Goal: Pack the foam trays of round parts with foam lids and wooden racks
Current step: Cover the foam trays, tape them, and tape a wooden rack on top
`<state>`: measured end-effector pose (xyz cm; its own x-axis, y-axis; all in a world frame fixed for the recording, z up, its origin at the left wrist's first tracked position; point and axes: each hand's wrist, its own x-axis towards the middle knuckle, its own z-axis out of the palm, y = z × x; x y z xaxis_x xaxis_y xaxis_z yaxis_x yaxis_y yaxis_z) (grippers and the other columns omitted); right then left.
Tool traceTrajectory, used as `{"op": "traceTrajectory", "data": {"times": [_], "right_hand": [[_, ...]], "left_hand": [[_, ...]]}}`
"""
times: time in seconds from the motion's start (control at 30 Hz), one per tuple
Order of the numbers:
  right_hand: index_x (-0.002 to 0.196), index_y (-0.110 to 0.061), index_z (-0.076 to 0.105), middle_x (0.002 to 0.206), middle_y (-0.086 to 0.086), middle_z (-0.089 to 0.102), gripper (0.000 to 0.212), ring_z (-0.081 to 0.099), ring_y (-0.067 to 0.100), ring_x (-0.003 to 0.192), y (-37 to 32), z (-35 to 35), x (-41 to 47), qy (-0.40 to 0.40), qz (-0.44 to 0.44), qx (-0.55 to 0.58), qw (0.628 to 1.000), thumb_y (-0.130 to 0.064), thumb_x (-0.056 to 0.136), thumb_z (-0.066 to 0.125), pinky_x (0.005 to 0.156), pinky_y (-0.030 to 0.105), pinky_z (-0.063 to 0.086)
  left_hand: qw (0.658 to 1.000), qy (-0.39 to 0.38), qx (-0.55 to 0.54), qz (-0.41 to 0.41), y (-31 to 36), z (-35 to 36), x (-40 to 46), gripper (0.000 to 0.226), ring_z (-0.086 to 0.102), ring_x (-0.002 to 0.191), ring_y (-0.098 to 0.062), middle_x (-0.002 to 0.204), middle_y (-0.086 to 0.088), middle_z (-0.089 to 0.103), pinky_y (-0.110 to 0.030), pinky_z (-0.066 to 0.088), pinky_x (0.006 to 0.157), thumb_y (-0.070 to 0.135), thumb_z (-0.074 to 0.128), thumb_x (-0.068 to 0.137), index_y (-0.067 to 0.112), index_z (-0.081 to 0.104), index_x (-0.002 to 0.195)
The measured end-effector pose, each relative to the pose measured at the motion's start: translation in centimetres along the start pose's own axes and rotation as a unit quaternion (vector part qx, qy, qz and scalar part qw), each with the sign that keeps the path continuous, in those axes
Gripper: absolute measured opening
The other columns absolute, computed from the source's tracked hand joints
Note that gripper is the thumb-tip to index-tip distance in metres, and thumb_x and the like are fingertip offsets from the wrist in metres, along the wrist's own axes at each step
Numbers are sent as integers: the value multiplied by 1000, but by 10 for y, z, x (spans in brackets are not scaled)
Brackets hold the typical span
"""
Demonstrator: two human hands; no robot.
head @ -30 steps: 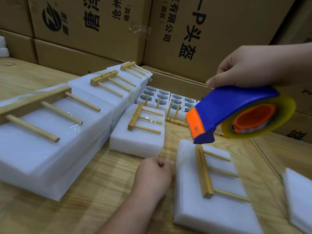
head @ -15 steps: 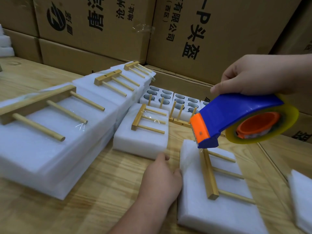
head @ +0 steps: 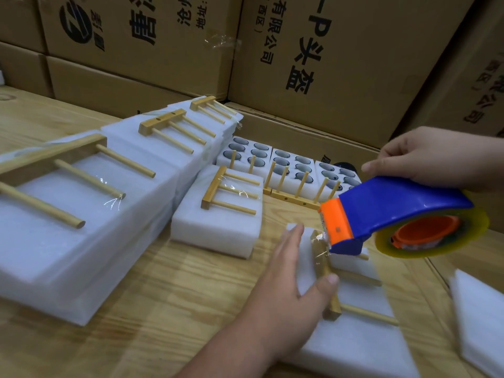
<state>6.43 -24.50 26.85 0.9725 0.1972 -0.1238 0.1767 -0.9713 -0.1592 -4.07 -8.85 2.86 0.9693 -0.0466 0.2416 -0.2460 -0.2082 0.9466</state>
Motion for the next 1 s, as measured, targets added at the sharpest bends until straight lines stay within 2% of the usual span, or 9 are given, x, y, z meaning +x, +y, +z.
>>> {"op": "traceTrajectory", "data": {"times": [0.1, 0.3, 0.4, 0.5, 0.6, 0.67, 0.8, 0.93, 1.0], "right_hand": [[84, -33, 75, 74, 2, 75, 49, 73, 16, 62, 31, 17, -4, -21, -7, 56, 998, -78, 68, 61, 57, 31, 55], [85, -30, 77, 83, 3, 77, 55, 74, 16, 70, 85, 58, -9, 2, 11, 169, 986, -79, 69, 59, 62, 31, 55], [96, -40, 75, 89, -2, 77, 64, 74, 10, 77, 101, 56, -15, 12, -51, 197, 979, -93, 64, 59, 64, 24, 56], [116, -60, 60, 116, -22, 70, 78, 68, 1, 103, 107, 52, -25, -53, -118, 125, 984, -90, 46, 76, 80, 15, 55], [125, -69, 44, 118, -33, 62, 89, 65, -5, 104, 110, 54, -27, -56, -129, 41, 989, -76, 47, 87, 78, 16, 55], [129, -76, 34, 113, -35, 61, 92, 67, -4, 96, 113, 56, -28, -44, -138, 14, 989, -62, 53, 84, 73, 13, 55], [134, -79, 25, 123, -31, 56, 96, 67, 6, 104, 116, 59, -33, -36, -161, 9, 986, -50, 53, 68, 81, 29, 61], [138, -73, 30, 122, -32, 47, 91, 59, -3, 108, 122, 60, -34, -33, -208, -17, 977, -46, 59, 69, 80, 24, 57], [140, -70, 32, 120, -31, 45, 91, 57, -2, 109, 131, 62, -33, -29, -215, -26, 976, -38, 65, 73, 85, 23, 53]], "left_hand": [[992, -109, 63, -25, -1, -3, 1, 107, -25, 137, 24, 153, 44, -20, -16, -3, 116, 83, 44, 72, 48, -7, 159], [983, -139, 120, -28, 1, -6, 5, 108, -27, 137, 23, 155, 45, -19, -23, -2, 121, 86, 48, 71, 49, -4, 158], [983, -144, 110, -32, 1, -7, 4, 107, -25, 136, 25, 151, 49, -17, -21, -1, 121, 86, 49, 71, 50, 0, 158], [985, -118, 119, -42, 8, -9, 8, 113, -23, 139, 22, 157, 43, -10, -21, -1, 121, 88, 51, 66, 47, 3, 160], [982, -77, 166, -42, 30, -6, 30, 130, -20, 146, 9, 165, 28, -5, -24, 1, 118, 93, 53, 56, 40, -4, 160], [982, -79, 163, -50, 43, -1, 47, 137, -12, 151, 3, 166, 25, -5, -31, 9, 120, 91, 64, 53, 44, -11, 157], [971, -126, 181, -97, 46, 15, 58, 141, 19, 152, -14, 165, 18, 16, -43, 30, 120, 88, 75, 46, 48, -5, 156], [962, -102, 244, -60, 35, 21, 56, 136, 22, 148, -12, 160, 19, 25, -46, 25, 123, 87, 75, 47, 45, 5, 156], [957, -122, 252, -72, 34, 21, 57, 135, 10, 154, -10, 166, 20, 13, -47, 11, 127, 87, 75, 50, 46, 5, 158]]}}
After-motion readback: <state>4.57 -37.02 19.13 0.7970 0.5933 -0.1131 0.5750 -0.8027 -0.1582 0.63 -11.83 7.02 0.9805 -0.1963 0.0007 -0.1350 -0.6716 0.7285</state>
